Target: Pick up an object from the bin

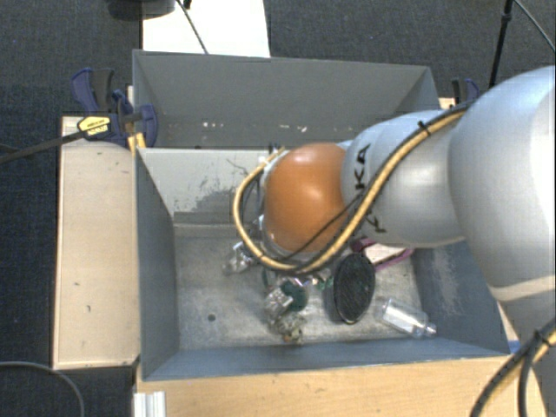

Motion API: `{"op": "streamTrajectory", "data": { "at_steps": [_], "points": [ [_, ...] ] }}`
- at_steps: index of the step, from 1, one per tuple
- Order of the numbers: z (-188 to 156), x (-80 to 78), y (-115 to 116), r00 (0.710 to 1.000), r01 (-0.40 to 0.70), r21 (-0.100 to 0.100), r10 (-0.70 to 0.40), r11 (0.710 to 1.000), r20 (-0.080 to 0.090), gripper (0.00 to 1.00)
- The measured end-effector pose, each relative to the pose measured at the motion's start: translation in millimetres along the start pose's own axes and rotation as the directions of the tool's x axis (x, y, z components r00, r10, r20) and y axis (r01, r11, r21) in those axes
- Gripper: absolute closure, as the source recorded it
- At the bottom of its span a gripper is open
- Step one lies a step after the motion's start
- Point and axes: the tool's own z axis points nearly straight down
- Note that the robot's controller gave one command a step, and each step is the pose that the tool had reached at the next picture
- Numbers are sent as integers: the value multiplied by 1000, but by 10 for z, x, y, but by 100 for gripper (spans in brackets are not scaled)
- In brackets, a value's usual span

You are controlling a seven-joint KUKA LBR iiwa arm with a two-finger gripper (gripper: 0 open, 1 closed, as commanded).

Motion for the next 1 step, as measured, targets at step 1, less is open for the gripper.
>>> {"op": "streamTrajectory", "data": {
  "at_steps": [1],
  "points": [
    [-617, 446, -1043, 986, 167, 3, -167, 986, -3, 0]
  ]
}}
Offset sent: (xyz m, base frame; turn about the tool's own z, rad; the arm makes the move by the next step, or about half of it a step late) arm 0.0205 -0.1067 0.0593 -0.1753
